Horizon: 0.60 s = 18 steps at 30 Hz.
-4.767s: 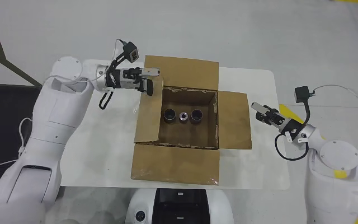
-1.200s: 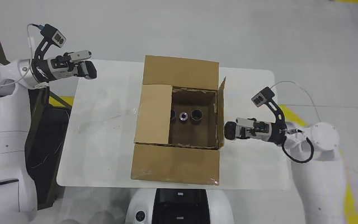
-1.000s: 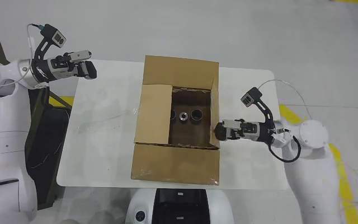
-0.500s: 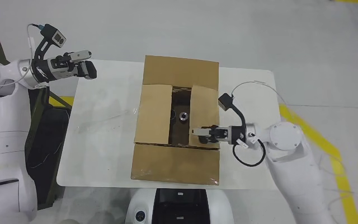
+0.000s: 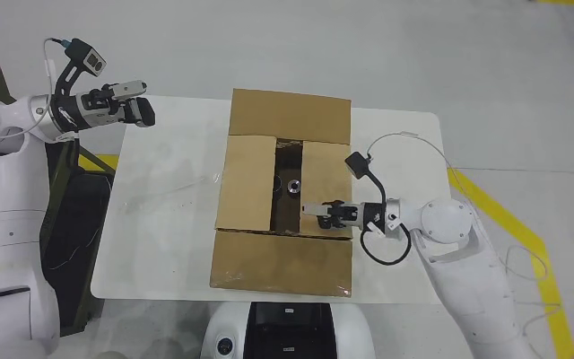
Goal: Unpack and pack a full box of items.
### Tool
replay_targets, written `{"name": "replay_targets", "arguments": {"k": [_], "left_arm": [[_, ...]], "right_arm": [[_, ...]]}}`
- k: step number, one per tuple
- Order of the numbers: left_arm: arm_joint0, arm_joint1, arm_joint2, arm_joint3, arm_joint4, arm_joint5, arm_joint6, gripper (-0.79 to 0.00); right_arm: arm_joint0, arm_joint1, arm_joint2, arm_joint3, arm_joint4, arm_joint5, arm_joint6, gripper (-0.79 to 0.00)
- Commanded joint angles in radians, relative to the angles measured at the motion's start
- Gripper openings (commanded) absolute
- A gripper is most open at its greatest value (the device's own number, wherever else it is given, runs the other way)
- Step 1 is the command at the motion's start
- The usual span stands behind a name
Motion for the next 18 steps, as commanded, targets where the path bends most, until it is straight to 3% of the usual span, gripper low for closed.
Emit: {"name": "replay_targets", "arguments": {"k": [1,9,18], "left_arm": [[0.000,0.000,0.000,0.000,0.000,0.000,0.000,0.000],[0.000,0.000,0.000,0.000,0.000,0.000,0.000,0.000],[0.000,0.000,0.000,0.000,0.000,0.000,0.000,0.000]], "right_arm": [[0.001,0.002,-0.002,0.000,0.002,0.002,-0.002,0.000],[-0.024,0.018,0.059,-0.053,0.075,0.001,0.022,0.000],[-0.166,0.051,0.235,-0.154,0.127,-0.022,0.067,0.000]]}}
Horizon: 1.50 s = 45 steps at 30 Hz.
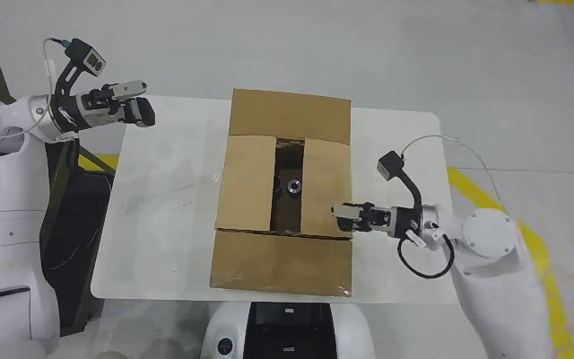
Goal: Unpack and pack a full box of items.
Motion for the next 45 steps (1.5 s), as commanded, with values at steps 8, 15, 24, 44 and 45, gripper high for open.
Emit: {"name": "replay_targets", "arguments": {"k": [8,15,24,44,45], "left_arm": [[0.000,0.000,0.000,0.000,0.000,0.000,0.000,0.000],[0.000,0.000,0.000,0.000,0.000,0.000,0.000,0.000],[0.000,0.000,0.000,0.000,0.000,0.000,0.000,0.000],[0.000,0.000,0.000,0.000,0.000,0.000,0.000,0.000],[0.000,0.000,0.000,0.000,0.000,0.000,0.000,0.000]], "right_arm": [[-0.146,0.028,0.153,-0.037,0.020,-0.035,0.050,0.000],[-0.235,0.040,0.186,-0.017,0.024,-0.091,0.054,0.000],[-0.287,0.048,0.139,0.031,0.038,-0.101,0.065,0.000],[-0.199,0.057,-0.029,0.093,0.227,-0.065,0.197,0.000],[-0.189,0.058,-0.028,0.103,0.259,-0.057,0.213,0.000]]}}
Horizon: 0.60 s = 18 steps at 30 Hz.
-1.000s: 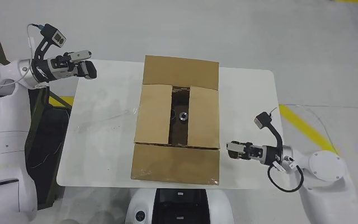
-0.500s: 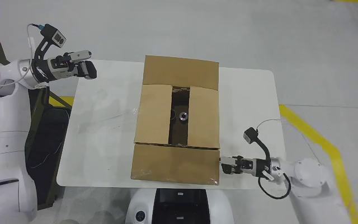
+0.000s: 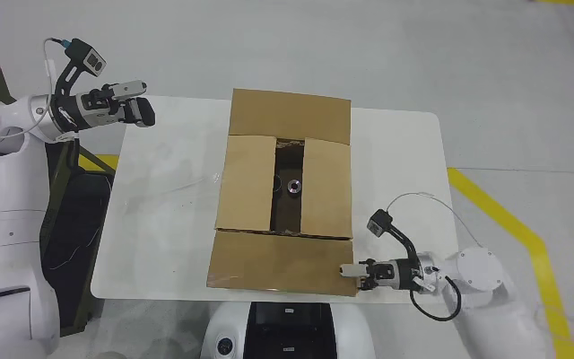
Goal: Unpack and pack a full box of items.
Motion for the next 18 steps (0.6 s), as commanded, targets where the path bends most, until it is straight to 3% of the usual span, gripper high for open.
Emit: {"name": "replay_targets", "arguments": {"k": [1,8,18], "left_arm": [[0.000,0.000,0.000,0.000,0.000,0.000,0.000,0.000],[0.000,0.000,0.000,0.000,0.000,0.000,0.000,0.000],[0.000,0.000,0.000,0.000,0.000,0.000,0.000,0.000]], "right_arm": [[0.021,0.002,0.002,0.018,0.063,0.014,0.031,0.000],[0.059,0.008,0.013,0.017,0.160,0.020,0.053,0.000],[0.102,0.012,0.035,0.003,0.155,-0.038,-0.078,0.000]]}}
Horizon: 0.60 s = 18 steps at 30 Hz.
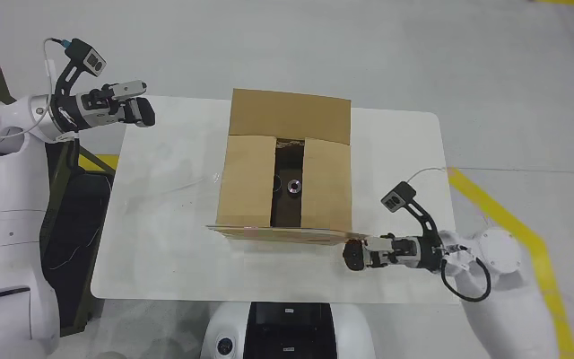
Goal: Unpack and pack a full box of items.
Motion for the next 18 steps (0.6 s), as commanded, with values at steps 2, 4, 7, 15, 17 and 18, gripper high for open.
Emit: {"name": "replay_targets", "arguments": {"k": [2,4,7,15,17,18], "left_arm": [[0.000,0.000,0.000,0.000,0.000,0.000,0.000,0.000],[0.000,0.000,0.000,0.000,0.000,0.000,0.000,0.000],[0.000,0.000,0.000,0.000,0.000,0.000,0.000,0.000],[0.000,0.000,0.000,0.000,0.000,0.000,0.000,0.000],[0.000,0.000,0.000,0.000,0.000,0.000,0.000,0.000],[0.000,0.000,0.000,0.000,0.000,0.000,0.000,0.000]], "right_arm": [[0.012,0.000,-0.009,0.004,-0.025,-0.018,-0.056,0.000],[0.024,-0.001,-0.020,0.010,-0.047,-0.028,-0.089,0.000],[0.039,-0.002,-0.041,0.012,-0.091,-0.042,-0.139,0.000],[0.057,-0.002,-0.088,0.003,-0.197,-0.042,-0.253,0.000],[0.065,-0.003,-0.099,0.010,-0.203,-0.031,-0.266,0.000],[0.069,-0.003,-0.105,0.016,-0.204,-0.022,-0.269,0.000]]}}
